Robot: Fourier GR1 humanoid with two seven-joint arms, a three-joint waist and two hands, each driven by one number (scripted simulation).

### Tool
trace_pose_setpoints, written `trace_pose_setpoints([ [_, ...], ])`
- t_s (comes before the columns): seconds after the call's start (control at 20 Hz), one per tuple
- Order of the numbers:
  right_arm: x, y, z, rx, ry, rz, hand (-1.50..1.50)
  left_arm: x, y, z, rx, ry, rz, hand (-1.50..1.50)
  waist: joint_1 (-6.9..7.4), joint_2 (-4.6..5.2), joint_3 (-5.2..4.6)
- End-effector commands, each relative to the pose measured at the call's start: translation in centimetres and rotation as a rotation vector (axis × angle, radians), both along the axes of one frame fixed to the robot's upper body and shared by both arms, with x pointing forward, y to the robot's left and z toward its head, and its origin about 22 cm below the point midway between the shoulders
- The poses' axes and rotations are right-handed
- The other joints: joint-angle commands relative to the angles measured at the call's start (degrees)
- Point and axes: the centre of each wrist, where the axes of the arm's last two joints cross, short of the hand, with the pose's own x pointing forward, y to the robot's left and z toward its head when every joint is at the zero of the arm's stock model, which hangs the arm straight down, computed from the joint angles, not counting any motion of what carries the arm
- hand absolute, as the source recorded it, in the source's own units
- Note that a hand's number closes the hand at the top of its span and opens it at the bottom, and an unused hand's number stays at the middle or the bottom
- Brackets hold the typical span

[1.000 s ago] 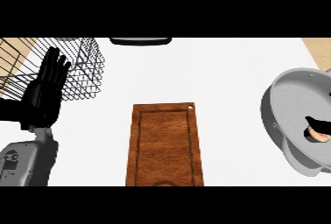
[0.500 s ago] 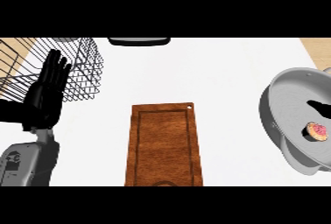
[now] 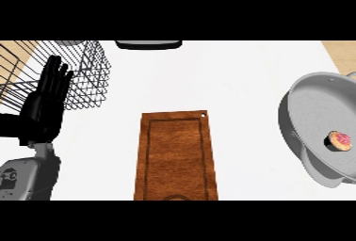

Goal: Pick the cupcake from the cutting board and place it in the pot

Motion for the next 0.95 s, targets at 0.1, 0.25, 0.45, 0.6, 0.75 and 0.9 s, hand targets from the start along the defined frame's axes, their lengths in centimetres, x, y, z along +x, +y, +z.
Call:
trace_pose_setpoints([
  [0.1, -5.7, -5.0, -0.4, 0.029, -0.124, -0.029, -1.5, 0.2, 0.8, -0.5, -0.003, 0.001, 0.002, 0.0, -0.14, 0.09, 0.02],
  [0.25, -6.6, -5.8, 2.3, 0.043, -0.086, -0.037, -1.5, -1.2, -1.2, -0.8, -0.016, -0.016, -0.009, 0.0, 0.17, 0.03, -0.03],
  [0.45, -10.7, -9.7, -1.7, 0.039, -0.128, -0.091, -1.5, -1.1, 0.5, -0.4, 0.001, -0.006, -0.013, 0.0, 0.43, 0.12, 0.04],
  [0.6, -12.9, -10.3, -0.7, 0.038, -0.129, -0.068, -1.5, -0.1, -0.3, 0.9, -0.002, 0.007, -0.014, 0.0, 0.2, 0.08, 0.0],
  [0.75, -15.2, -10.2, -3.1, 0.033, -0.127, -0.081, -1.5, 0.0, 1.1, 0.1, 0.01, -0.015, -0.006, 0.0, 0.13, 0.1, 0.0],
  [0.9, -15.9, -13.6, -1.3, 0.034, -0.124, -0.09, -1.5, 0.7, -0.1, 2.2, 0.007, -0.009, 0.001, 0.0, 0.31, 0.12, 0.03],
])
